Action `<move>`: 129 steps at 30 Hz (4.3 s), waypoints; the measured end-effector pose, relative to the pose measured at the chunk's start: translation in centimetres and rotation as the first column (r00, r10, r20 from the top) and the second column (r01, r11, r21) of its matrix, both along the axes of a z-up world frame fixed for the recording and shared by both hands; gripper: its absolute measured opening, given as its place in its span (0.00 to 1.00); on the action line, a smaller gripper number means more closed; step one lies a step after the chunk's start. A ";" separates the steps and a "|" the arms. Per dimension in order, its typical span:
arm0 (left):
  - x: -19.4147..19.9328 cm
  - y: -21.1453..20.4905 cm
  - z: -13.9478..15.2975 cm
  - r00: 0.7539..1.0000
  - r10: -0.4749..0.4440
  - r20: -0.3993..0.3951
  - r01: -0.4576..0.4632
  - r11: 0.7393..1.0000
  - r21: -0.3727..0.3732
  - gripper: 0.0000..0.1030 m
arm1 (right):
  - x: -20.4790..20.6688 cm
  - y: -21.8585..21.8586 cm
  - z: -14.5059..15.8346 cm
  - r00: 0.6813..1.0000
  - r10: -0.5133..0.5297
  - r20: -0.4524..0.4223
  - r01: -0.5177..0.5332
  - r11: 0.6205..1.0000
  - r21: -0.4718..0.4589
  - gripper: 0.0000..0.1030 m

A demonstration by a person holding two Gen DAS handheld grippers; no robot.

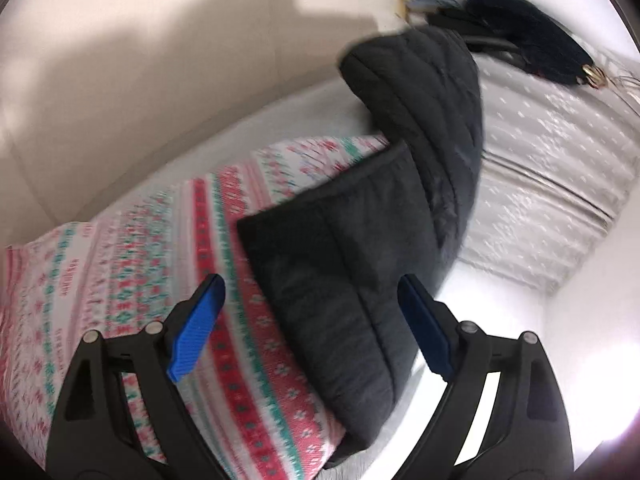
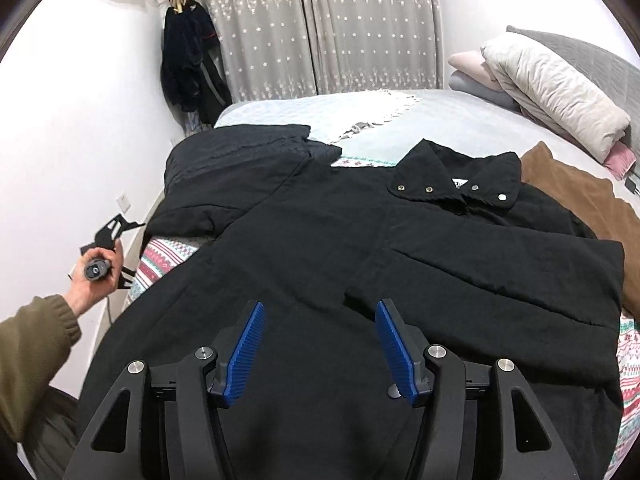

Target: Fold large clothes

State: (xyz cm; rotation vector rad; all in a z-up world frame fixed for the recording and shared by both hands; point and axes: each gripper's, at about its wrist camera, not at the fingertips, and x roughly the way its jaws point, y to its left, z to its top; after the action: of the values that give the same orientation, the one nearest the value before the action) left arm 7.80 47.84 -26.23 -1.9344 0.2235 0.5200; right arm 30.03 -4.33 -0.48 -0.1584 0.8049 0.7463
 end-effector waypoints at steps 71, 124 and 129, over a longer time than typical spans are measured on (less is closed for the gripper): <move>17.1 -26.9 20.7 0.576 -0.644 -0.503 0.729 0.127 0.673 0.68 | 9.9 -1.4 -7.6 0.898 -0.185 -0.398 0.262 0.954 0.149 0.08; 10.6 -28.2 13.8 0.328 -0.372 -0.869 0.895 -0.172 0.412 0.61 | 6.2 -29.4 -11.0 0.839 -0.527 -0.138 0.471 0.829 -0.300 0.65; 9.4 -28.8 14.1 0.340 -0.358 -0.869 0.893 -0.165 0.418 0.61 | 5.8 -33.8 -11.9 0.749 -0.641 -0.166 0.587 0.759 -0.282 0.82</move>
State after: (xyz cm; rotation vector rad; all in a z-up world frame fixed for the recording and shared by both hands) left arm 17.19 19.00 -12.15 -0.1848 1.0193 0.2087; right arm 35.80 -38.11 -12.40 0.0233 1.1073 0.0365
